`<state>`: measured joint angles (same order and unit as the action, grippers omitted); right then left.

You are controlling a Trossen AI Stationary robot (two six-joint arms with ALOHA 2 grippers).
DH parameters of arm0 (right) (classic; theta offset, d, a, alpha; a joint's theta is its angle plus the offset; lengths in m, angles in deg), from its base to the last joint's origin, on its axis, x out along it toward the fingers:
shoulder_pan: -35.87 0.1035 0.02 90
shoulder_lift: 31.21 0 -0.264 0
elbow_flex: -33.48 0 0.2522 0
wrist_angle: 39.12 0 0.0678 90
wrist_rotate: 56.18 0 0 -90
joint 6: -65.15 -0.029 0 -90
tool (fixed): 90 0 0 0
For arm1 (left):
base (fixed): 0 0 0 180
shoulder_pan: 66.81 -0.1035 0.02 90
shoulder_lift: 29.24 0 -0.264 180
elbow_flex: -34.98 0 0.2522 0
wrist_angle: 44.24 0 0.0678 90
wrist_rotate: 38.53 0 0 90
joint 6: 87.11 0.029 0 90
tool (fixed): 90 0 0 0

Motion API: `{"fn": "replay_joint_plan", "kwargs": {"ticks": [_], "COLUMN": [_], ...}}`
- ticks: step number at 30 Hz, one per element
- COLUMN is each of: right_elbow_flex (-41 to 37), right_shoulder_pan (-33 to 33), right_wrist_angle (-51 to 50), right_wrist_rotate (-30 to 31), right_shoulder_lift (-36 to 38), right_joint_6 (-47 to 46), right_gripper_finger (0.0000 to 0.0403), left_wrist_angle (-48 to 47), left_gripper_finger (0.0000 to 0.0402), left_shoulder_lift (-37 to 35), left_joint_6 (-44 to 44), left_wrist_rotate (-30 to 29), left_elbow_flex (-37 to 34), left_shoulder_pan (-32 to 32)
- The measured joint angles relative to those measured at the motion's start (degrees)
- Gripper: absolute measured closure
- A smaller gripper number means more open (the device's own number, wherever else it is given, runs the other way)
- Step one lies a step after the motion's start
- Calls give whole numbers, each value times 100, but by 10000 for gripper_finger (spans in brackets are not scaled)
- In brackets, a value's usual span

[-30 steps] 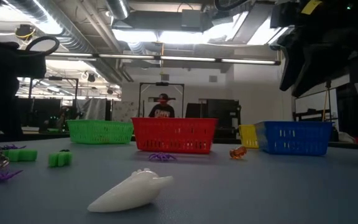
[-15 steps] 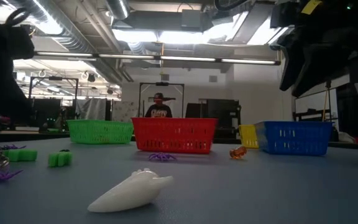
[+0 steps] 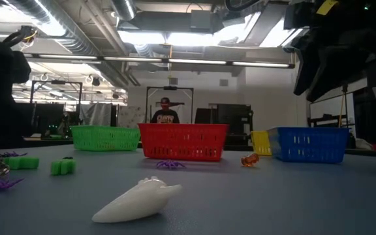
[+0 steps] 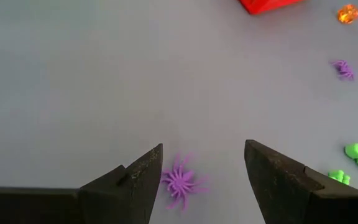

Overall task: Sort Halloween decoration
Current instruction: Put the violet spider toy into the blue bin

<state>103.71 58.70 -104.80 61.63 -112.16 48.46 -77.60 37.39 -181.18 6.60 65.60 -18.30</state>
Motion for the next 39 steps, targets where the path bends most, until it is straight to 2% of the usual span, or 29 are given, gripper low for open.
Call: {"fn": "replay_joint_plan", "kwargs": {"ticks": [4, 9, 32, 39], "right_elbow_flex": [0, 0, 0, 0], "right_shoulder_pan": [0, 0, 0, 1], "right_wrist_angle": [0, 18, 240, 239], "right_wrist_rotate": [0, 0, 2, 2], "right_shoulder_lift": [0, 1, 1, 1], "right_joint_6": [0, 0, 0, 0], "right_gripper_finger": [185, 185, 185, 185], "left_wrist_angle": [0, 0, 76, 54], "left_gripper_finger": [191, 191, 192, 222], "left_shoulder_lift": [23, 174, 310, 313], "left_joint_6": [5, 5, 318, 331], "left_wrist_rotate": [118, 560, 629, 661], "left_elbow_flex": [0, 0, 2, 2], "left_shoulder_pan": [0, 0, 0, -2]}}
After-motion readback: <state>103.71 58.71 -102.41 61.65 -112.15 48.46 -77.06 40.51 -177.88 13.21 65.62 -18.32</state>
